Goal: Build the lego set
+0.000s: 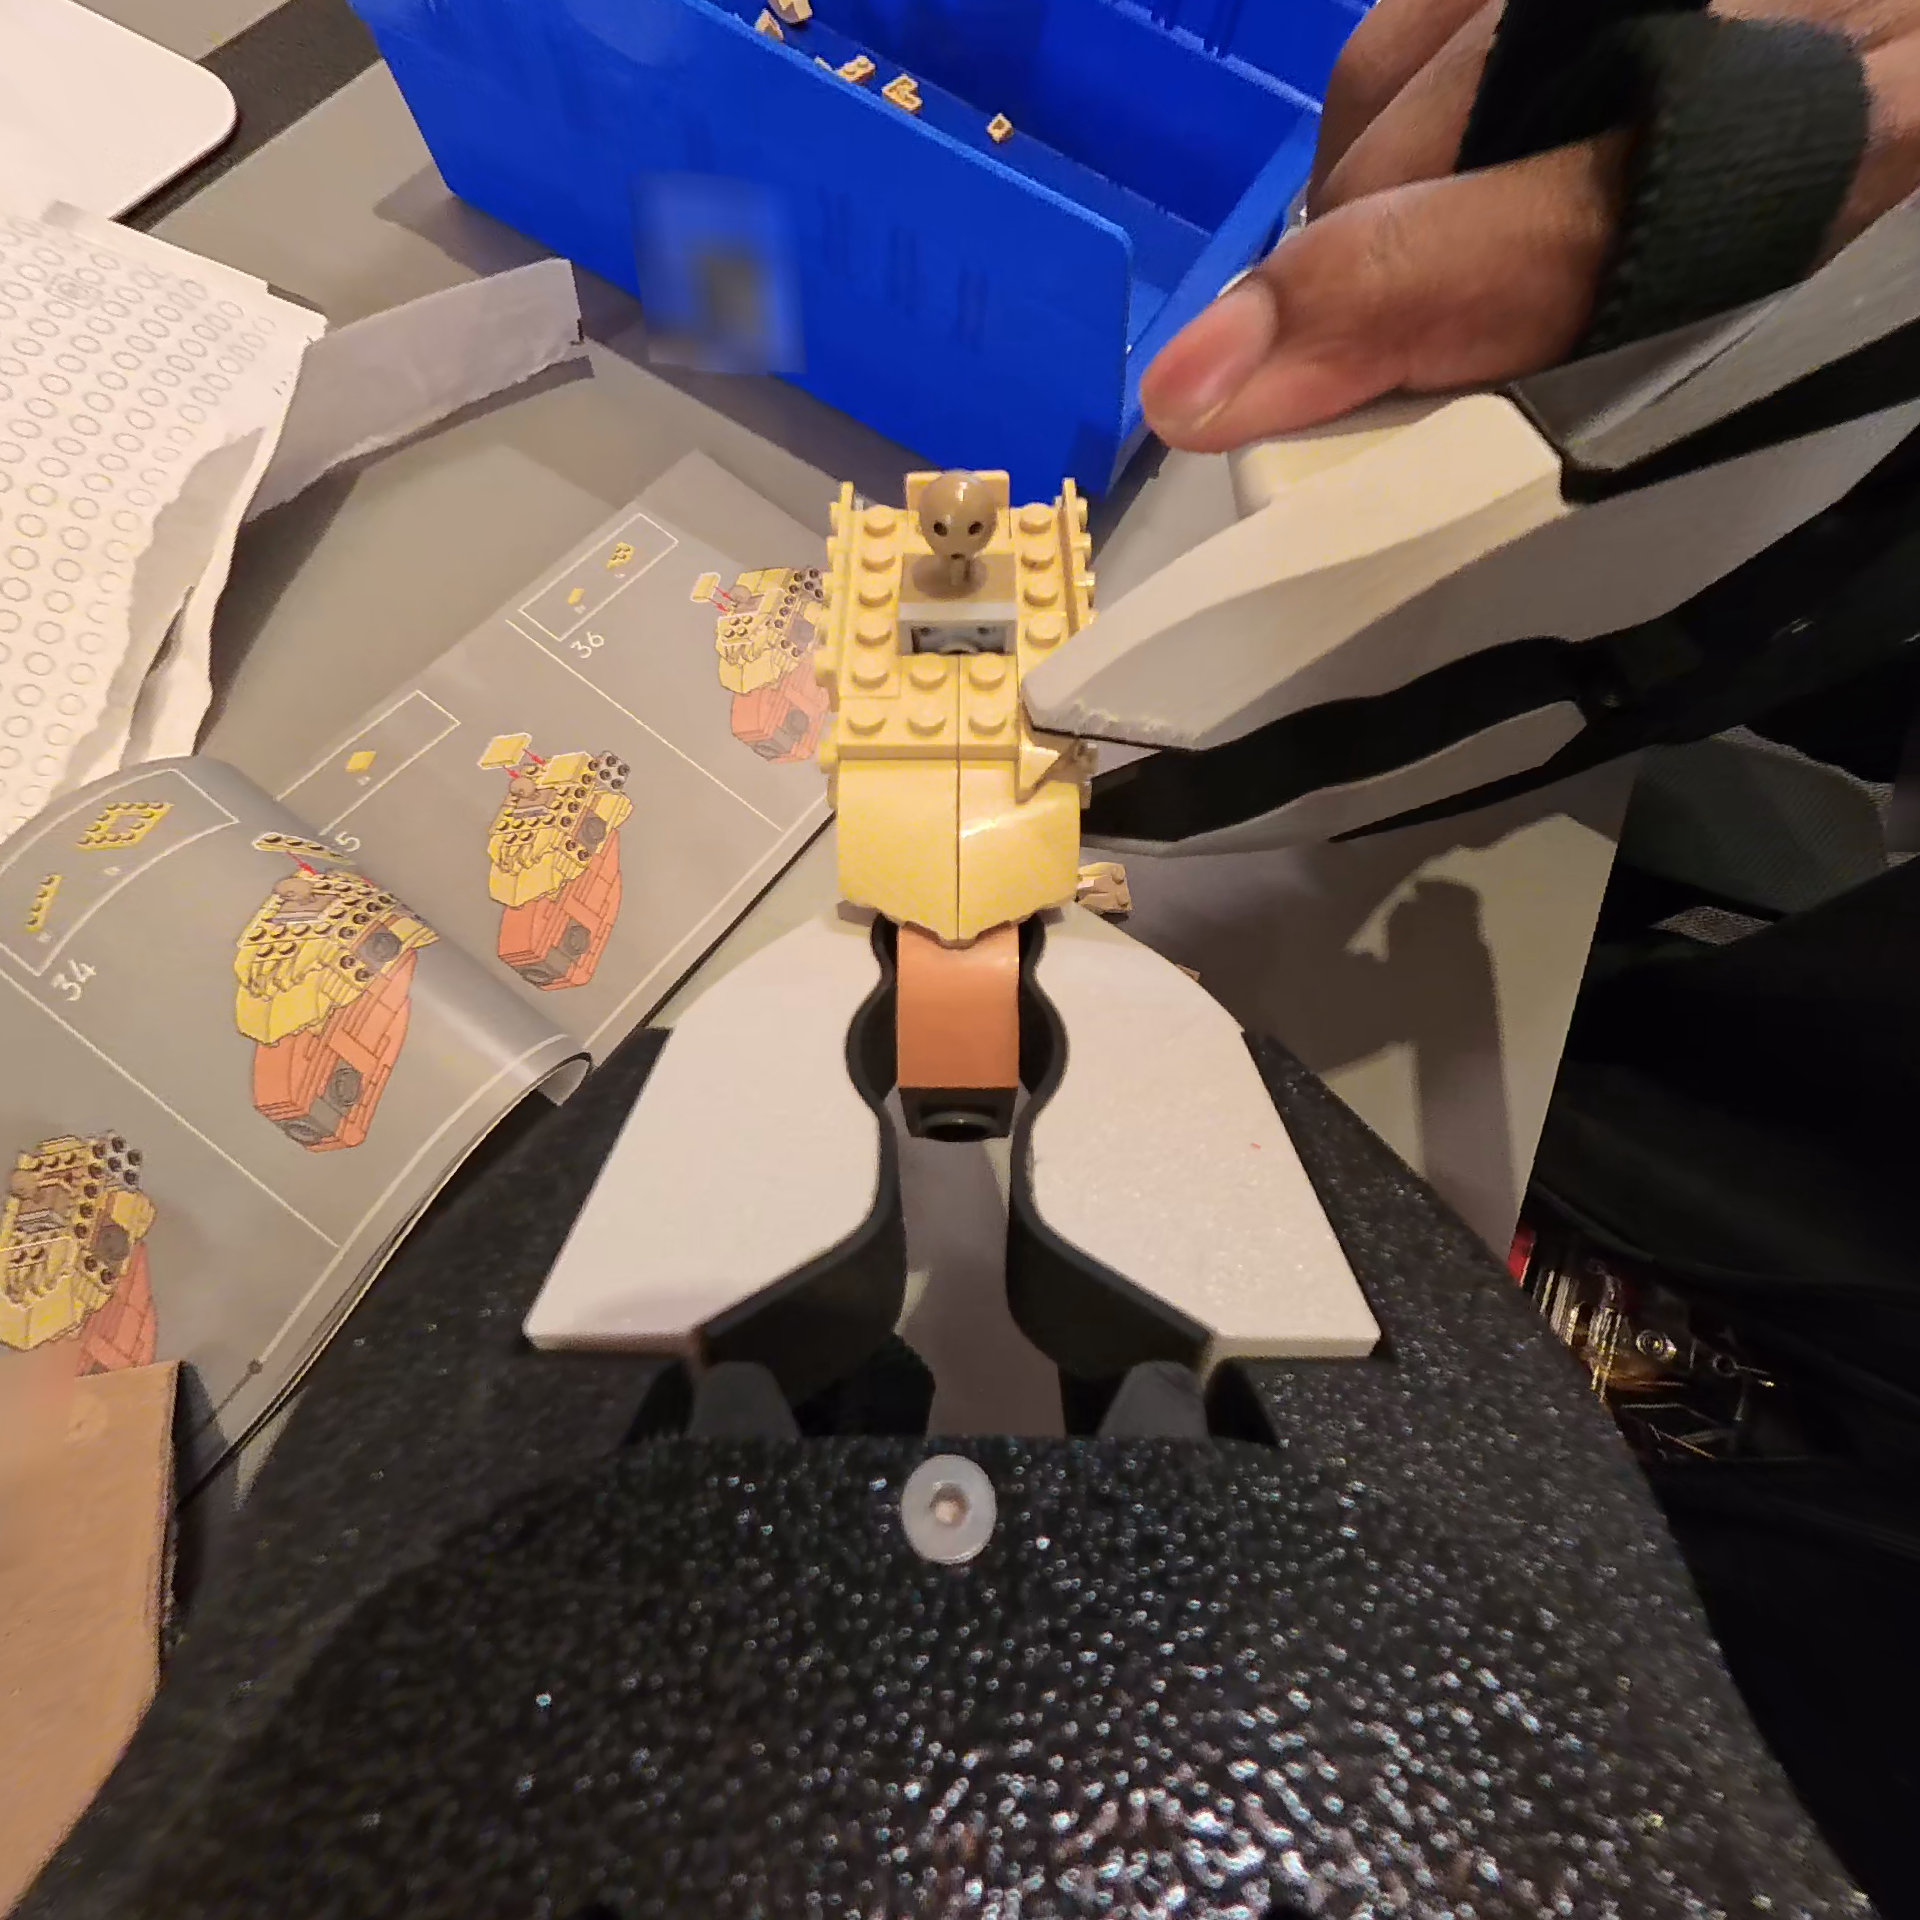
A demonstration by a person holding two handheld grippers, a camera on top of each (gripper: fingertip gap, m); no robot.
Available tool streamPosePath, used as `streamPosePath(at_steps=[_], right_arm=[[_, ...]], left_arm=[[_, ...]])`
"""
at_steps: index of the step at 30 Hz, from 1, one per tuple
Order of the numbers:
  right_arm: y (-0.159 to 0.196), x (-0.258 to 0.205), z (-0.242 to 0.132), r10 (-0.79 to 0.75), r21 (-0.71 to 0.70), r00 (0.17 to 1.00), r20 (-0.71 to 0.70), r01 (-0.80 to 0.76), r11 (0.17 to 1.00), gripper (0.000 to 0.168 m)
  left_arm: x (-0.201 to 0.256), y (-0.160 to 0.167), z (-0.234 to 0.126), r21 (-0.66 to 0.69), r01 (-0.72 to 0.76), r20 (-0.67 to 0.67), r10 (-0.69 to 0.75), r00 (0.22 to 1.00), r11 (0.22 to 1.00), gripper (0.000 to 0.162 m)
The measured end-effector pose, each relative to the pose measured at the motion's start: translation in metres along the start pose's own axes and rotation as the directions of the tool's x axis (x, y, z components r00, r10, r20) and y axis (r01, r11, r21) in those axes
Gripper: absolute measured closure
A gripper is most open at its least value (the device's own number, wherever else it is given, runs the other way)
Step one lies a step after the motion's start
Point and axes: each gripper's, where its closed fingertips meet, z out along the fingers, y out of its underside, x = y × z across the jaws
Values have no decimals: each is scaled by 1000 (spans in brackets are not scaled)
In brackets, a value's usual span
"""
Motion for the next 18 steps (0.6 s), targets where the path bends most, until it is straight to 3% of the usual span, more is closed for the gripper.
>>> streamPosePath(at_steps=[11, 13, 18], right_arm=[[1, 3, 2, 30, -6, 999, -25, -31, 1000, 142], [0, 4, 1, 54, 10, 998, -45, -54, 998, 123], [3, -5, -10, 218, 41, 976, 2, -218, 975, 120]], left_arm=[[-2, 1, 1, 30, 12, -6, -12, 1000, 999, 144], [-2, 6, 4, 32, 33, -23, -33, 999, 999, 144], [-3, 28, 13, 18, 58, -34, -57, 998, 998, 144]])
